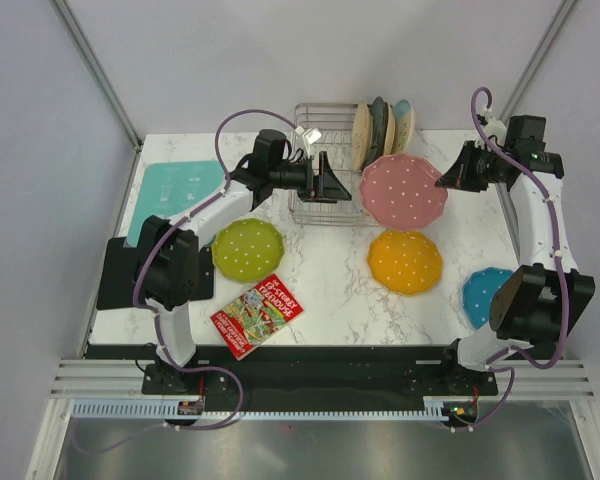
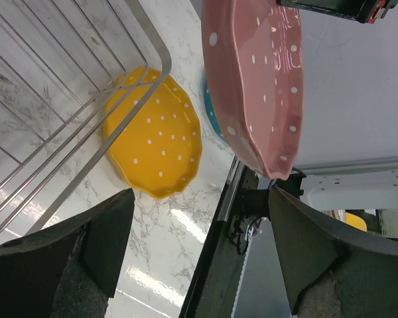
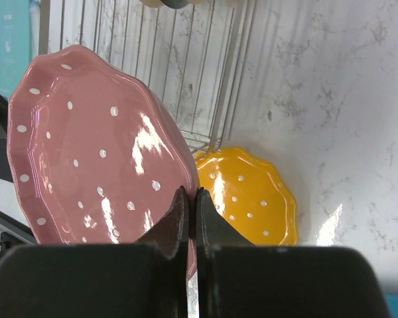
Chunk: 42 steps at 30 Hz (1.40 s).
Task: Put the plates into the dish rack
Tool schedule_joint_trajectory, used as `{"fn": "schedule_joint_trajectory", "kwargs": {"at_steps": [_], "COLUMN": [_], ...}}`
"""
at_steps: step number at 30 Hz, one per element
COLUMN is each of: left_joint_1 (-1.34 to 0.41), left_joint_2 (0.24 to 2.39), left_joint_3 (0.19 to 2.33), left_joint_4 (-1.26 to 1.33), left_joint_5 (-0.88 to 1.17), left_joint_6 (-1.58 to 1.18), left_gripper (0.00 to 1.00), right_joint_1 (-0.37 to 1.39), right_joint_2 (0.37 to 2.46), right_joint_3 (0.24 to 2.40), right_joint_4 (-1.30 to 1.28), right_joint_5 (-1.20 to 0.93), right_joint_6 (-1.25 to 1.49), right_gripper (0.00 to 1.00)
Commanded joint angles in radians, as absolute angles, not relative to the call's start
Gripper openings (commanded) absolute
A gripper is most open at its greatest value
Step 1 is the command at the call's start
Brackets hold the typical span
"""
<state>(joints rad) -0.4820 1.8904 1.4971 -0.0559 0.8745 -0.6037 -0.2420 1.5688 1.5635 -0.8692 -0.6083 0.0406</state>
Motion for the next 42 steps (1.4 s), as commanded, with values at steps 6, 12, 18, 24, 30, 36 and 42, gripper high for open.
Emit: {"fn": "schedule_joint_trajectory", "kwargs": {"at_steps": [6,12,18,24,30,36,42], "left_joint_1": [-0.526,-0.557,-0.561,-0.543,-0.492,-0.468,-0.469], "left_joint_2": [1.971,2.017,2.031,2.025,2.002,2.005,2.025], "left_joint_3": [1.595,1.651,1.652,1.632,1.594,1.591,1.618], "left_joint_4": [0.051,0.069,0.103,0.121,0.141,0.169,0.196], "left_joint_5": [0.902,0.914,0.948,0.989,1.083,1.132,1.160], "left_joint_6": [-0.670,-0.681,-0.693,-0.678,-0.667,-0.680,-0.703], "left_gripper": [0.89,0.79,0.30,0.02,0.02,0.02,0.02], "right_joint_1": [-0.164,-0.115,-0.092,-0.090,-0.095,-0.089,-0.086], "right_joint_2": [1.594,1.608,1.620,1.624,1.664,1.752,1.864], "right_joint_3": [1.629,1.620,1.620,1.591,1.586,1.566,1.635], "right_joint_4": [-0.764,-0.747,-0.747,-0.776,-0.870,-0.917,-1.046], "right_joint_5": [-0.667,-0.661,-0.658,-0.699,-0.806,-0.948,-1.034], "right_joint_6": [0.135,0.144,0.140,0.074,-0.075,-0.141,-0.284], "right_gripper": [0.00,0.00,0.00,0.07,0.56,0.63,0.64]}}
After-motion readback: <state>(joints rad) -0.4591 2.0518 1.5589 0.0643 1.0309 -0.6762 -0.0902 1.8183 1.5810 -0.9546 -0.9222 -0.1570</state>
